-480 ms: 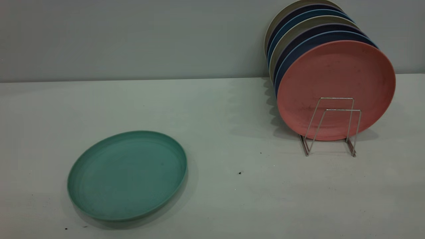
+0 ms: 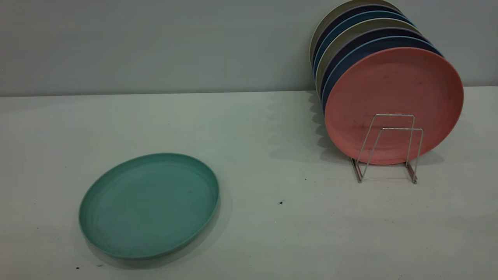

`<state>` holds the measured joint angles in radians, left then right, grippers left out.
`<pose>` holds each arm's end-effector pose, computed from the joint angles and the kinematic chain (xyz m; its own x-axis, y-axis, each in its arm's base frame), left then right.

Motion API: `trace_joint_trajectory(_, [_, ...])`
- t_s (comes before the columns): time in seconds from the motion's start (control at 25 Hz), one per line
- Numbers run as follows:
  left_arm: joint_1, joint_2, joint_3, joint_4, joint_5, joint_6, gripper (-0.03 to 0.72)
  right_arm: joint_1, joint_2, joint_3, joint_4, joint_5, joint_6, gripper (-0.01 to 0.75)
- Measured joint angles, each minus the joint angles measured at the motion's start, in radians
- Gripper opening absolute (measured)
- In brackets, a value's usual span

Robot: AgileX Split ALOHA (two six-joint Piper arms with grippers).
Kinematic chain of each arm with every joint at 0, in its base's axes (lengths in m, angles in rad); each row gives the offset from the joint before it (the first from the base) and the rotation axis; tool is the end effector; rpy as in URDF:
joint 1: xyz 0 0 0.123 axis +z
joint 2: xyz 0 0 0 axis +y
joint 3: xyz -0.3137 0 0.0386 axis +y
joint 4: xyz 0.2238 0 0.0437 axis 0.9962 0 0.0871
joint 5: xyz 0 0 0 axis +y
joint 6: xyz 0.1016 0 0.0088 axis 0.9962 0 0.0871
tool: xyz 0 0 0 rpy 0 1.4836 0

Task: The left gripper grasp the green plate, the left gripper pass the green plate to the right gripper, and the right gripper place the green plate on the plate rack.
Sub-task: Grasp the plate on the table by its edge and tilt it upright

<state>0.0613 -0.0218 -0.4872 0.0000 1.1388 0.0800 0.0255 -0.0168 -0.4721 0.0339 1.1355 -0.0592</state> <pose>-0.0529 -0.0032 0.2492 -0.5186 0.0482 -0.8536 -0.0199 0.9975 0.0684 -0.0509 0.0018 0.2459 -0.5275 -0.0583 -0.8476 -0.0753 0.9969 -0.0218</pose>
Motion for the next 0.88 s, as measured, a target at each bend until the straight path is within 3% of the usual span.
trace_joint_trajectory(0.88, [0.000, 0.000, 0.000, 0.000, 0.000, 0.000, 0.581, 0.000, 0.000, 0.000, 0.016, 0.000, 0.000, 0.430])
